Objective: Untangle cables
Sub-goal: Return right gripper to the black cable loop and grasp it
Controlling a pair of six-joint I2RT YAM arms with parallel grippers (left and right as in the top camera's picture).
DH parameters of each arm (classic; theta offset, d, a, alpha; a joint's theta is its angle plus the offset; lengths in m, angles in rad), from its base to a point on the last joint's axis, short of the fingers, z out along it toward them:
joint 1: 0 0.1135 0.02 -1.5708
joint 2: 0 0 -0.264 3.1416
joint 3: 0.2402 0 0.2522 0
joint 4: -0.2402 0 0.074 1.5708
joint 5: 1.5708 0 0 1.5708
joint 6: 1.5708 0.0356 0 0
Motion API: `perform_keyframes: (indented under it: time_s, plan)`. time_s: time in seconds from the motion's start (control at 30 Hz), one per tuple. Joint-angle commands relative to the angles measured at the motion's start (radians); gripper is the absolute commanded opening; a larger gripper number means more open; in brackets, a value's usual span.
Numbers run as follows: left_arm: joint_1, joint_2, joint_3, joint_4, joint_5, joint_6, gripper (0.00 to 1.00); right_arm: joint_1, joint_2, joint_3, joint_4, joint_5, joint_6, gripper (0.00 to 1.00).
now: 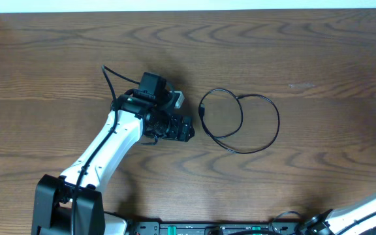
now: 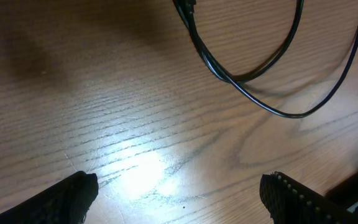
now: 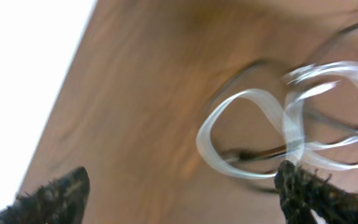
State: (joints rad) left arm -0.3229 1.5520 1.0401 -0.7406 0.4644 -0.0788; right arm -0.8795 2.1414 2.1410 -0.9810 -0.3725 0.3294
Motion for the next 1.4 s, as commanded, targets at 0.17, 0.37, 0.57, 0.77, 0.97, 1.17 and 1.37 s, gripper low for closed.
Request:
perform_keyframes:
  time_s: [0.17, 0.37, 0.57, 0.77, 0.97, 1.17, 1.37]
  plan:
    - [0.003, -0.002, 0.010, 0.067, 0.037, -0.085, 0.88, 0.271, -0.041, 0.006, -0.217, -0.183, -0.230, 0.95]
    - [0.003, -0.006, 0.039, 0.106, 0.293, -0.084, 0.87, 0.507, -0.041, 0.006, -0.351, -0.058, -0.322, 0.99]
    - [0.019, -0.049, 0.040, 0.084, 0.239, -0.084, 0.84, 0.743, -0.041, 0.002, -0.469, 0.039, -0.456, 0.99]
    - [0.100, -0.103, 0.040, 0.024, 0.083, -0.084, 0.84, 0.943, -0.041, -0.046, -0.496, 0.129, -0.652, 0.99]
    - [0.137, -0.143, 0.040, -0.088, 0.081, -0.039, 0.84, 1.097, -0.041, -0.251, -0.351, 0.162, -0.783, 0.99]
    - [0.137, -0.144, 0.040, -0.145, 0.053, 0.011, 0.84, 1.167, -0.041, -0.466, -0.172, 0.220, -0.783, 0.99]
    - [0.137, -0.144, 0.040, -0.145, 0.054, 0.023, 0.84, 1.205, -0.041, -0.614, 0.003, 0.236, -0.783, 0.99]
